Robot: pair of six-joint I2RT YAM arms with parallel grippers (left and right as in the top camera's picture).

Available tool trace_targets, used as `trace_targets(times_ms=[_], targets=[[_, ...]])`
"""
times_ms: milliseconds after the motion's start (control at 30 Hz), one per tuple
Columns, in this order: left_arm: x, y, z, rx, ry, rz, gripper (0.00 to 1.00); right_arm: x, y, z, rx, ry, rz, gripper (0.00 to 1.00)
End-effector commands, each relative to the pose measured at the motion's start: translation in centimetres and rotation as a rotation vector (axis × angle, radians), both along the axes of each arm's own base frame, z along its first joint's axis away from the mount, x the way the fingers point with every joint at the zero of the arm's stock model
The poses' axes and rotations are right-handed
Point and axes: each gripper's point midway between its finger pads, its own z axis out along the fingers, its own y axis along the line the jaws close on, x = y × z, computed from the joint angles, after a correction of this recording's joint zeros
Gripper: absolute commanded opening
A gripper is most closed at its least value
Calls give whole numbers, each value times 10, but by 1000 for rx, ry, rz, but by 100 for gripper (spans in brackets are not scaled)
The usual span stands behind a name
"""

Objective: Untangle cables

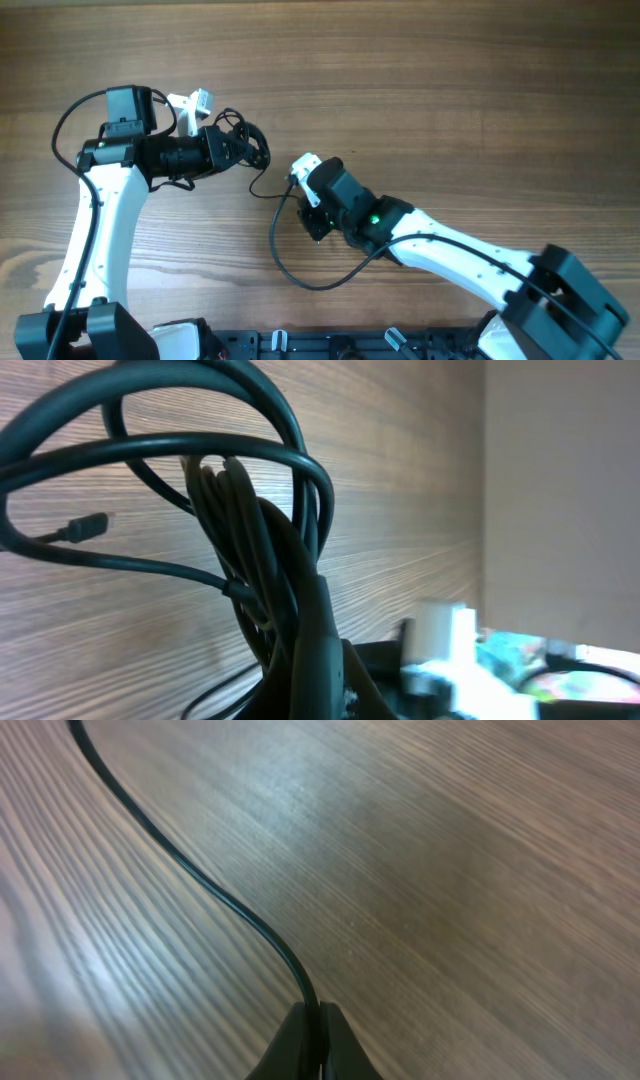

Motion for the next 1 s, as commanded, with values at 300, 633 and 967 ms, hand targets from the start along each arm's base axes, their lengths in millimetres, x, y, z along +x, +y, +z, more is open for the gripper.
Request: trace_targets(times_ms=[300, 633, 967], targets=[[-20, -43, 1, 110, -208, -318, 4, 24, -53, 129, 404, 17, -121, 4], [-35, -52, -5, 179, -344, -522, 4, 26, -133, 54, 131, 236, -546, 5], [-19, -36, -16, 240, -151, -281, 5, 23, -127, 11, -4, 280, -399, 100]])
